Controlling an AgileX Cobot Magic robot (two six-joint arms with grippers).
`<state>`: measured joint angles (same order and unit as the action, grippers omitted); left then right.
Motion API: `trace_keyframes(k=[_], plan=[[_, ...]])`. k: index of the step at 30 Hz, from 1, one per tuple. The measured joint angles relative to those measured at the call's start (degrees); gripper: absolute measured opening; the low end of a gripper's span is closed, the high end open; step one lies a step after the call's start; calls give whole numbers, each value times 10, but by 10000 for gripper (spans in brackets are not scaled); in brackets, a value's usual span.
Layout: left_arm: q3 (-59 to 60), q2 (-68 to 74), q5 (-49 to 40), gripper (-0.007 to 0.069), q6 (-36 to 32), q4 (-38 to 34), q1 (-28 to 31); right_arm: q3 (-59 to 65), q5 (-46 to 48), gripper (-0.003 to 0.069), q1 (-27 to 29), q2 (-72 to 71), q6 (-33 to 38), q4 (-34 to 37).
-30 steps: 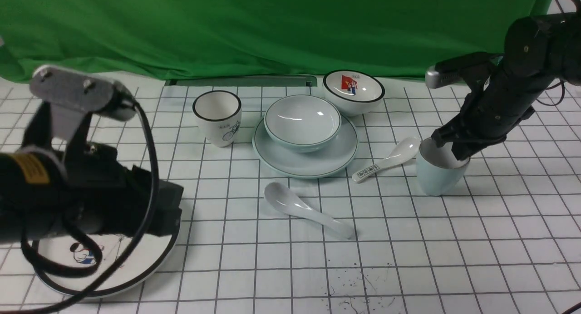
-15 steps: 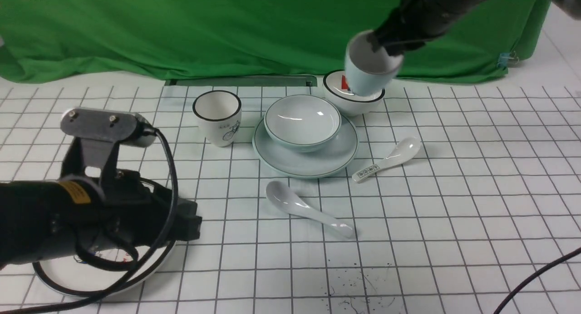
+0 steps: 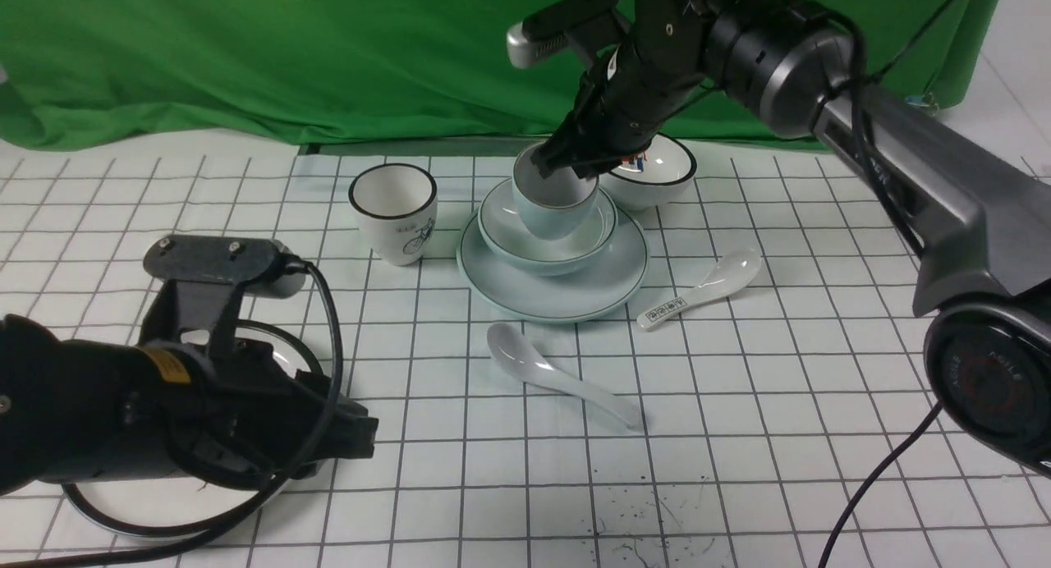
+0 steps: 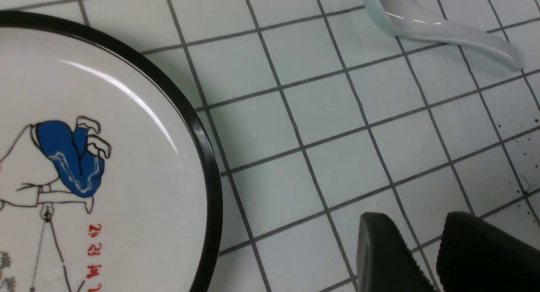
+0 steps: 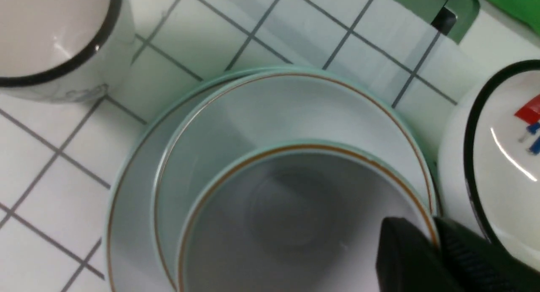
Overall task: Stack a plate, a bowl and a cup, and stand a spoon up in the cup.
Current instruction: Use the right arm to put the blue teacup into the blue rice bowl in the middle, then use the left arm to grab a blue soup spoon
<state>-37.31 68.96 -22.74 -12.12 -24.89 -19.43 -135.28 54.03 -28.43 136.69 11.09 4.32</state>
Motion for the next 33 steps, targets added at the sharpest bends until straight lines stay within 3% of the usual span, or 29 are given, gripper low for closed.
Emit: trace_keyframes(k=[14, 20, 26, 30, 33], plan=[[0, 3, 1, 171, -4, -9, 0, 26, -17, 155, 0, 12, -22, -2], [-13, 4, -11, 179, -24, -45, 0, 27, -19, 298, 0, 6, -24, -2], [-115, 38, -111, 216, -59, -47, 0, 29, 13, 407, 0, -43, -24, -1], [-198, 102, -182, 239, -61, -49, 0, 30, 59, 419, 0, -102, -22, -1], [-222, 143, -186, 244, -58, -51, -1, 30, 90, 387, 0, -136, -12, -2]])
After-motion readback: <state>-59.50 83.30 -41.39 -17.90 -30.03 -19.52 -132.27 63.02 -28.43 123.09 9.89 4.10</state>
